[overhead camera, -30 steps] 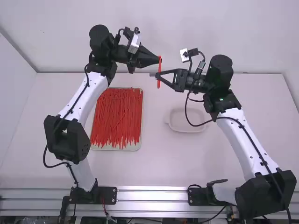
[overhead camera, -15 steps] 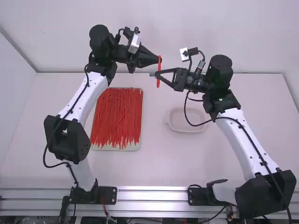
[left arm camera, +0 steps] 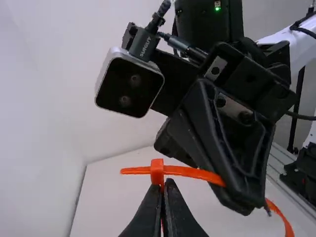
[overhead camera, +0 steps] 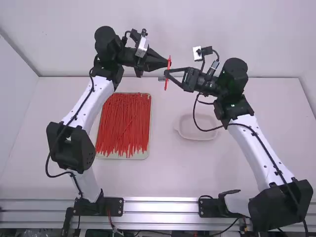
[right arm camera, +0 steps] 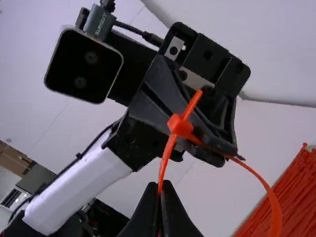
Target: Fasten the cable tie
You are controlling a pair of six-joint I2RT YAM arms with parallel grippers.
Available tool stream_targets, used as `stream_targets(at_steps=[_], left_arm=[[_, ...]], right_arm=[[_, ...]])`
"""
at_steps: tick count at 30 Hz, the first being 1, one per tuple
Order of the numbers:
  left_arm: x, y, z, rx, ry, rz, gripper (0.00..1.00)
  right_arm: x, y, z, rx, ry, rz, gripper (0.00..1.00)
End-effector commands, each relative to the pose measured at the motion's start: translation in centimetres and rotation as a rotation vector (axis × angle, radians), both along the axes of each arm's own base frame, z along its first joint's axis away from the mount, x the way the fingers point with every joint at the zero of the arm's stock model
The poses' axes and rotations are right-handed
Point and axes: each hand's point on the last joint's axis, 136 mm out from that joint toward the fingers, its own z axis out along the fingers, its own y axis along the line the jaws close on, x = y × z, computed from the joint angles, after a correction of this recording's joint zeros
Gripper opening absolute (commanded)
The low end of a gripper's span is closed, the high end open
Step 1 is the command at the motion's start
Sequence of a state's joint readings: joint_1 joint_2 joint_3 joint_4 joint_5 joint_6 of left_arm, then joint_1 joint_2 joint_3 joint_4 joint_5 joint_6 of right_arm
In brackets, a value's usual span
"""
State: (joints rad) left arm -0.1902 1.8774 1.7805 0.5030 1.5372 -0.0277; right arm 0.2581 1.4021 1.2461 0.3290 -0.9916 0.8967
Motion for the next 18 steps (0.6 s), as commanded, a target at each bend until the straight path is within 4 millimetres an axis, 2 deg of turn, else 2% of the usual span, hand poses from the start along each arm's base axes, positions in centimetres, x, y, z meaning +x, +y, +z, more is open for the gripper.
stream_targets(at_steps=[1, 9, 18], left_arm=[[-1.0, -0.1, 0.2, 0.004, -0.023, -0.035, 0.02], [-1.8, -1.4, 0.3, -0.004, -0.063, -0.068, 0.02], [-2.0, -1.6, 0.4, -0.008, -0.084, -0.073, 0.02]], right_arm=[[0.4, -0.3, 1.5, 0.02, -0.013, -0.033, 0.0], [0.4, -0.5, 2.6, 0.054, -0.029, -0.041, 0.0], [1.1, -2.5, 2.5, 0.054, -0.013, -0.057, 0.0]])
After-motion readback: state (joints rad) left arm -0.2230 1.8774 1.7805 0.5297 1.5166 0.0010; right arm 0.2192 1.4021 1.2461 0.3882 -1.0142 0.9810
